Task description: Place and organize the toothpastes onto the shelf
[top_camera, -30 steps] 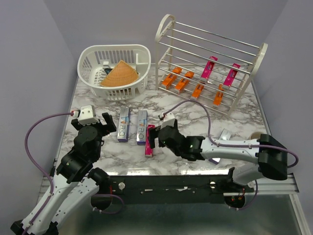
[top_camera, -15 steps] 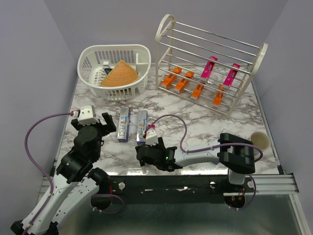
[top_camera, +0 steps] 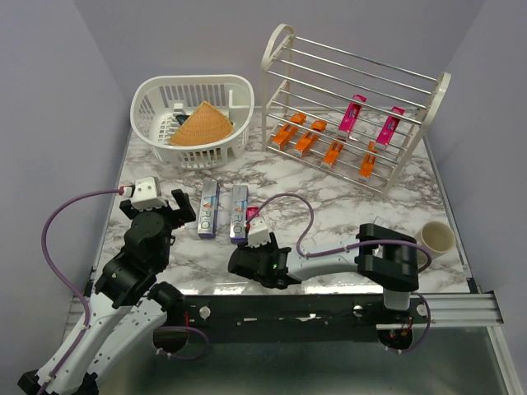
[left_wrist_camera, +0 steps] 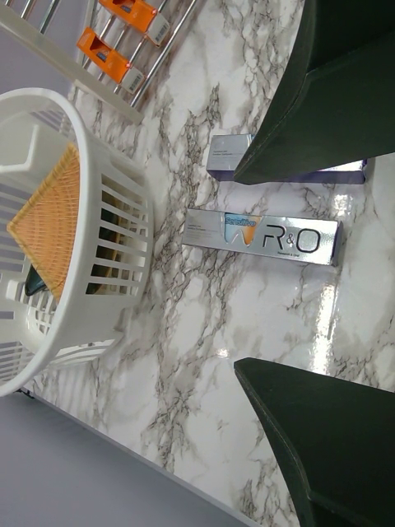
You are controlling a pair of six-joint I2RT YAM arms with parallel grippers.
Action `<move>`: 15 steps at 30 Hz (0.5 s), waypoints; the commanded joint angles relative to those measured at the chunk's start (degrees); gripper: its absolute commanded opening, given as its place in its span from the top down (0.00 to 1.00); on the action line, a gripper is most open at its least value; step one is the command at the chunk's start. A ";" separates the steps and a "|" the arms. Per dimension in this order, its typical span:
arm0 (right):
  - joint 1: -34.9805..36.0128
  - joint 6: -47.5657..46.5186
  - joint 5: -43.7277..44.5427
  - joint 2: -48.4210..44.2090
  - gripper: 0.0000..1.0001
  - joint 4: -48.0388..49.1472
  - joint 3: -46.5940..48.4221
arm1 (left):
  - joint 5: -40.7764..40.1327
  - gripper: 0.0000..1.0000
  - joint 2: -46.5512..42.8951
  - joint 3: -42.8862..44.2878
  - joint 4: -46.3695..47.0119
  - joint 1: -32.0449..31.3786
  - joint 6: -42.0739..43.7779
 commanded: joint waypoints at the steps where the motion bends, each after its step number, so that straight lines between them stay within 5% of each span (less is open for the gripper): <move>1: -0.58 4.08 6.05 -0.52 0.35 -3.63 -2.51 | -1.07 0.01 -0.26 -0.06 -0.05 0.47 -0.14; 15: -4.62 3.74 4.92 -4.48 0.33 3.99 -11.48 | -0.99 0.01 0.09 -0.06 -0.05 0.38 -0.05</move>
